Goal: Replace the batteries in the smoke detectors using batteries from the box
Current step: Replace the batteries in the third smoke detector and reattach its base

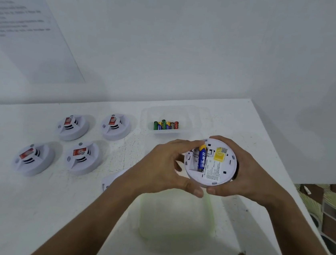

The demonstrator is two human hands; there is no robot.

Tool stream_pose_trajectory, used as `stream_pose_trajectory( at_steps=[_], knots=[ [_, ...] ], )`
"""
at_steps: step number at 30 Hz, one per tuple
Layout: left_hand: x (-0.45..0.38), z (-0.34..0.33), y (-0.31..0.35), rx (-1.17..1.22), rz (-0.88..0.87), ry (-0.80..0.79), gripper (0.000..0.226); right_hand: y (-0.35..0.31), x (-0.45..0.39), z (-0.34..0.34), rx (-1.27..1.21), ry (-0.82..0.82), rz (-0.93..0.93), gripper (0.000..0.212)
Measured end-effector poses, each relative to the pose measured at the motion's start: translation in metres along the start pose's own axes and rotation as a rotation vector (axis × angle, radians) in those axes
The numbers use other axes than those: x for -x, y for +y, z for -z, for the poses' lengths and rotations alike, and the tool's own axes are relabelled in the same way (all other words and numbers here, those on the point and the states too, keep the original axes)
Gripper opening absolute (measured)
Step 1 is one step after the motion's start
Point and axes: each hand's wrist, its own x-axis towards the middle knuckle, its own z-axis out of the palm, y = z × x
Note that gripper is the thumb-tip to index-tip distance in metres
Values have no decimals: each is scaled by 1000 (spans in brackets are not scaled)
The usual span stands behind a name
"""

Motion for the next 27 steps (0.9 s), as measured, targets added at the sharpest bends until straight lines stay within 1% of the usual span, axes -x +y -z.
stream_pose_trajectory(
  at_steps=[1, 5, 8, 12, 13, 15, 16, 17, 18, 20, 23, 25, 27],
  knots=[
    [1, 1, -1, -47, -21, -9, 92, 0, 0, 0, 5, -6, -6, 92],
    [2, 2, -3, -110, -94, 19, 88, 0, -2, -1, 23, -35, -25, 93],
    [3, -2, -5, -123, -122, 42, 78, -3, -4, 0, 13, -54, -25, 88],
    [2, 2, -2, -95, -124, 24, 69, -3, -1, 3, 0, -30, -23, 90],
    [2, 5, -1, -39, -103, 35, 64, -2, 0, 5, -8, -20, -17, 90],
    [-3, 13, -5, 65, -29, 165, 52, -1, 5, 9, -35, 8, -19, 90],
    [-8, 17, -11, 26, 25, 252, 48, 0, 8, 12, -46, 23, -26, 90],
    [-14, 22, -19, -86, 91, 308, 44, 1, 11, 15, -52, 35, -31, 90],
    [-20, 25, -27, -223, 151, 313, 41, 3, 13, 17, -50, 45, -37, 91],
    [-32, 27, -40, -410, 238, 225, 40, 4, 15, 18, -43, 52, -44, 91],
    [-50, 18, -47, -534, 333, 69, 46, 5, 17, 16, -47, 42, -47, 90],
    [-61, 13, -51, -674, 356, 0, 52, 7, 18, 15, -50, 33, -50, 90],
    [-68, 12, -54, -761, 362, -50, 55, 9, 18, 14, -55, 29, -55, 90]
  ],
)
